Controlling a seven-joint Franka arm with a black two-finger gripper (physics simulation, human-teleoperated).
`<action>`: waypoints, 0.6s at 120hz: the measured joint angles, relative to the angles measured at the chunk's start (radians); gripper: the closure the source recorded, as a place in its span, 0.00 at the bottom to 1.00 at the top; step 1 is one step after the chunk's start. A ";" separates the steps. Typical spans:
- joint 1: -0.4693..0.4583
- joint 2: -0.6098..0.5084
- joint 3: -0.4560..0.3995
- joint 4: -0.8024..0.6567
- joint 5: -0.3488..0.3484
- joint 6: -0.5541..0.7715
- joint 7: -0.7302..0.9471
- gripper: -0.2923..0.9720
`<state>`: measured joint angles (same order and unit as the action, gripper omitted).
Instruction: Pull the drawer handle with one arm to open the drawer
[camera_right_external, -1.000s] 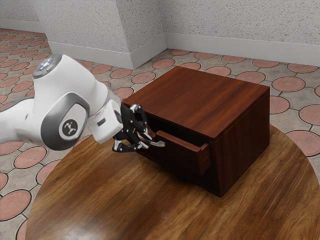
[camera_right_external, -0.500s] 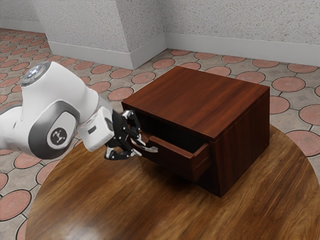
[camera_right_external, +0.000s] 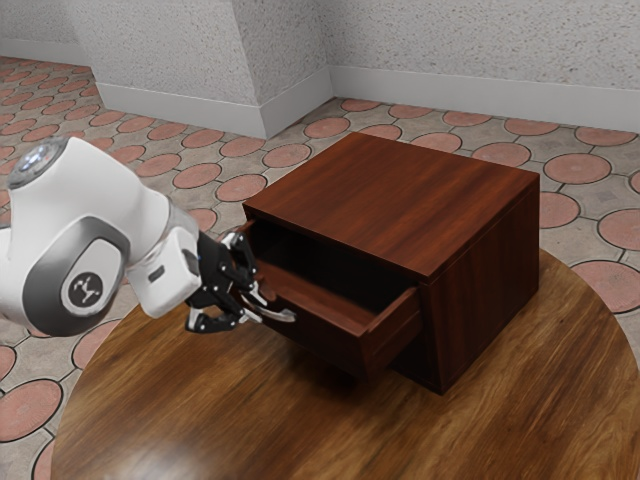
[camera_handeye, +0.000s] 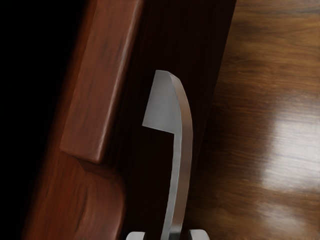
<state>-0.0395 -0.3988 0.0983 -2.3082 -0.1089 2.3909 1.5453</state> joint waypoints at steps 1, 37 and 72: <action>0.000 -0.001 0.000 -0.001 0.000 0.000 0.000 0.73; 0.008 -0.068 0.000 -0.055 0.001 -0.004 0.000 0.73; 0.018 -0.117 0.000 -0.098 -0.003 -0.002 -0.001 0.76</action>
<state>-0.0219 -0.5160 0.0981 -2.4059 -0.1123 2.3889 1.5448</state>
